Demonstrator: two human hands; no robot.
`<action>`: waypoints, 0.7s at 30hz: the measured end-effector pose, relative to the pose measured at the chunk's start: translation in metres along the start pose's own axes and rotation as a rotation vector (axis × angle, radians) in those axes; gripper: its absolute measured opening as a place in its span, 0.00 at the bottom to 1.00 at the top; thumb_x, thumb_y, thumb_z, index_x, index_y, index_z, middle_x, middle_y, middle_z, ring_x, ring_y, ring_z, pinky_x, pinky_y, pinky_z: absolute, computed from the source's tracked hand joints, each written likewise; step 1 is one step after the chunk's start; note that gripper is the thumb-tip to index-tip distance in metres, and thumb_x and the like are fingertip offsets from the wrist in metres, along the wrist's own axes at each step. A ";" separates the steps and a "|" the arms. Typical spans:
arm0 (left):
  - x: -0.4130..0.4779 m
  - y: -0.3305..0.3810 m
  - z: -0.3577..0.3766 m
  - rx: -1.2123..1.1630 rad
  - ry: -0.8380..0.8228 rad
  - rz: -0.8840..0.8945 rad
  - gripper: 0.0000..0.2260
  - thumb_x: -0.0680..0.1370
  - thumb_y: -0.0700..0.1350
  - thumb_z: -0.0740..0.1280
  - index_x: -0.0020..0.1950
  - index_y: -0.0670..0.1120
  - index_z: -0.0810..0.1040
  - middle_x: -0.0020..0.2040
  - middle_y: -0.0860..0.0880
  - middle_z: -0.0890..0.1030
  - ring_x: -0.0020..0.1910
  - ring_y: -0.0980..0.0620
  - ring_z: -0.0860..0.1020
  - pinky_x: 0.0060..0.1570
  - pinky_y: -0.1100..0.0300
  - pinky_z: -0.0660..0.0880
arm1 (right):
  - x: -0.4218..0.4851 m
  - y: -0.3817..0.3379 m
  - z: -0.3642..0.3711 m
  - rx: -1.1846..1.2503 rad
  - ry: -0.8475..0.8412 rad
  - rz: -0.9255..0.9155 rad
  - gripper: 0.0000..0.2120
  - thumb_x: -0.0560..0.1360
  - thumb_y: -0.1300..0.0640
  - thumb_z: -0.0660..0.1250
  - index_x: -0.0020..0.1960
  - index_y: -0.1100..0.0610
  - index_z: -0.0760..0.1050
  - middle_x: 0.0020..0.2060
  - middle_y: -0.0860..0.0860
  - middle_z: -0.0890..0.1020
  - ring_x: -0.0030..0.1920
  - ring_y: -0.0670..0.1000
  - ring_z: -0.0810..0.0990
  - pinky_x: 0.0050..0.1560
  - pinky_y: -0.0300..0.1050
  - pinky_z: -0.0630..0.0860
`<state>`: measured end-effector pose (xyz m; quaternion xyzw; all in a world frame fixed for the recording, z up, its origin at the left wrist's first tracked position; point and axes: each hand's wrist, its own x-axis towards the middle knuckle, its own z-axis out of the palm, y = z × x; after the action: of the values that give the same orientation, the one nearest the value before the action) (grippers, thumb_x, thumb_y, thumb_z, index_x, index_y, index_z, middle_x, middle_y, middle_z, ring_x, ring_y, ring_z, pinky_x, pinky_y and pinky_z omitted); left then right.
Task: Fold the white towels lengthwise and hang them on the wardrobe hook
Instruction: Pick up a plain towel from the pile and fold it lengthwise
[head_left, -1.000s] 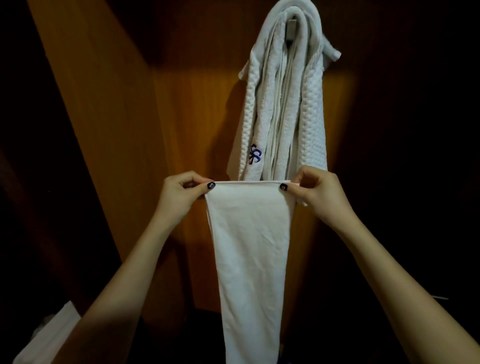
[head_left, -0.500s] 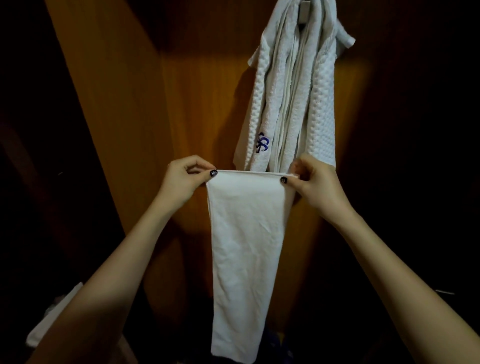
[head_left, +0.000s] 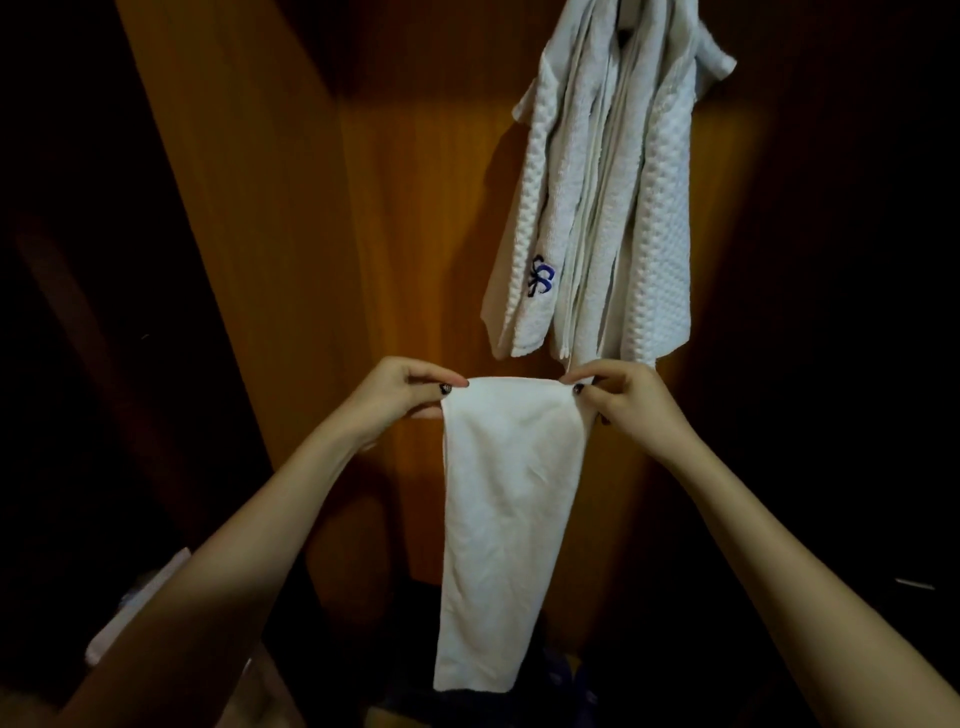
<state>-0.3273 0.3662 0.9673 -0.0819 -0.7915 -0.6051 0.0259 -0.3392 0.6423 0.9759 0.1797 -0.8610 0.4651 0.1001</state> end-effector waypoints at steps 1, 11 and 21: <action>-0.002 -0.004 0.003 -0.037 0.014 -0.016 0.13 0.76 0.34 0.67 0.42 0.52 0.86 0.47 0.45 0.85 0.48 0.49 0.83 0.48 0.58 0.81 | -0.001 0.001 0.002 0.061 -0.010 0.020 0.13 0.76 0.69 0.63 0.53 0.58 0.82 0.30 0.49 0.83 0.27 0.47 0.75 0.31 0.40 0.72; -0.019 0.000 0.048 -0.238 0.073 0.073 0.10 0.77 0.36 0.67 0.51 0.49 0.82 0.50 0.45 0.83 0.49 0.53 0.81 0.48 0.61 0.80 | -0.018 -0.017 0.014 0.318 -0.262 0.078 0.11 0.72 0.66 0.72 0.53 0.59 0.79 0.42 0.61 0.85 0.45 0.58 0.83 0.53 0.59 0.77; -0.017 0.027 0.050 -0.170 0.031 0.160 0.10 0.81 0.41 0.61 0.49 0.47 0.82 0.47 0.48 0.84 0.49 0.55 0.82 0.49 0.62 0.79 | -0.010 -0.039 0.013 -0.087 -0.007 -0.270 0.03 0.72 0.60 0.74 0.43 0.58 0.80 0.39 0.52 0.78 0.41 0.50 0.76 0.44 0.42 0.72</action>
<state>-0.3030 0.4197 0.9775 -0.1376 -0.7278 -0.6672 0.0793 -0.3142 0.6138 0.9952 0.2911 -0.8487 0.4090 0.1663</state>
